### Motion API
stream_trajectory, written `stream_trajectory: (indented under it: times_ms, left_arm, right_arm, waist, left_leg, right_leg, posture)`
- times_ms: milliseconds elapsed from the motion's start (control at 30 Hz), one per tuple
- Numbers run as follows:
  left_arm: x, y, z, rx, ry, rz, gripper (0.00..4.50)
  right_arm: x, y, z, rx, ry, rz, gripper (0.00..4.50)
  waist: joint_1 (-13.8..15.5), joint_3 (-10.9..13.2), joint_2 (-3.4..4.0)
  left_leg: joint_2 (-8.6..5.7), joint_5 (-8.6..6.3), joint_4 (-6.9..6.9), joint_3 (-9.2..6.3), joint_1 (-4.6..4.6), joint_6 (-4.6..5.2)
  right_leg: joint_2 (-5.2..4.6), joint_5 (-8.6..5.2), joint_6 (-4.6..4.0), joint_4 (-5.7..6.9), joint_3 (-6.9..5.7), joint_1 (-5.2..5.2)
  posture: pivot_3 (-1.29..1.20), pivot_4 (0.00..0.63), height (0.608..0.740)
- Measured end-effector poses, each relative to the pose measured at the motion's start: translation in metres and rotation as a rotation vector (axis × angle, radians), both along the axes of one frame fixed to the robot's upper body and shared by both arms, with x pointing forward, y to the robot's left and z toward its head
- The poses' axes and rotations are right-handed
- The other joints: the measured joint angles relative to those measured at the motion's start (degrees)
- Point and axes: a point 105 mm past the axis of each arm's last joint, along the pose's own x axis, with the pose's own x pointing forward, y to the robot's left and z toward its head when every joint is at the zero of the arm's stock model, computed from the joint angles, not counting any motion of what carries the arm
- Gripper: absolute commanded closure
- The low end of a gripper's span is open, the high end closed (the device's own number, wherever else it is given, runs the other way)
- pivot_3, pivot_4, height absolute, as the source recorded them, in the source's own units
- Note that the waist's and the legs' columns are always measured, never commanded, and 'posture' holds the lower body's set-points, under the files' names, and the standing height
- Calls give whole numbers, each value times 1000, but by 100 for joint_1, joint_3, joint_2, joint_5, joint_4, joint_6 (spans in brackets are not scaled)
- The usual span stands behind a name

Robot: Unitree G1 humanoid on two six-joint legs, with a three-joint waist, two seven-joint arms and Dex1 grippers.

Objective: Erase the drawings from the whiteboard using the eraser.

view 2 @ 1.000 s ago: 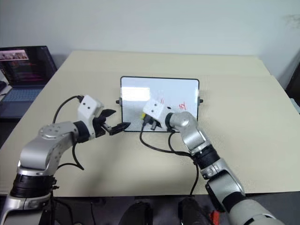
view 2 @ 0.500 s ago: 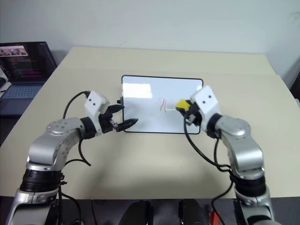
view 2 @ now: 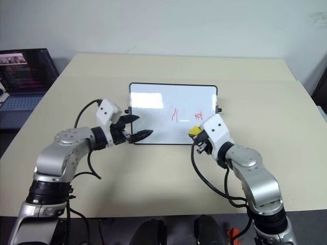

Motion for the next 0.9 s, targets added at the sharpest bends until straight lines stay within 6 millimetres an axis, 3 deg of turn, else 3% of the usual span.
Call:
stream_trajectory:
  times_ms: [200,500,667,900]
  left_arm:
    - [0,-3,0,-1,-10,-13,0]
    - [-2,-9,1,-20,-23,-40,0]
    - [-3,-9,0,-21,-20,-46,0]
    - [-5,-5,-7,-11,2,-35,0]
  right_arm:
    - [7,13,2,-23,-20,45,3252]
    - [13,14,-4,-47,-16,55,3252]
    - [15,19,3,-10,-71,55,3252]
    - [44,32,17,-107,-185,47,3252]
  waist:
    - [1,0,0]
    - [5,-1,-1]
    - [-3,-1,-1]
    - [3,-1,-1]
  left_leg:
    - [3,0,9,-4,0,0]
    - [2,0,17,-3,-1,1]
    - [6,-1,18,-5,0,1]
    - [4,0,25,-4,1,2]
  right_leg:
    - [0,0,-1,8,-2,1]
    - [-1,1,-1,10,-2,3]
    - [1,1,-2,14,-2,3]
    - [1,3,-2,18,-1,4]
  posture:
    - [0,150,740]
    - [0,150,740]
    - [0,150,740]
    - [0,150,740]
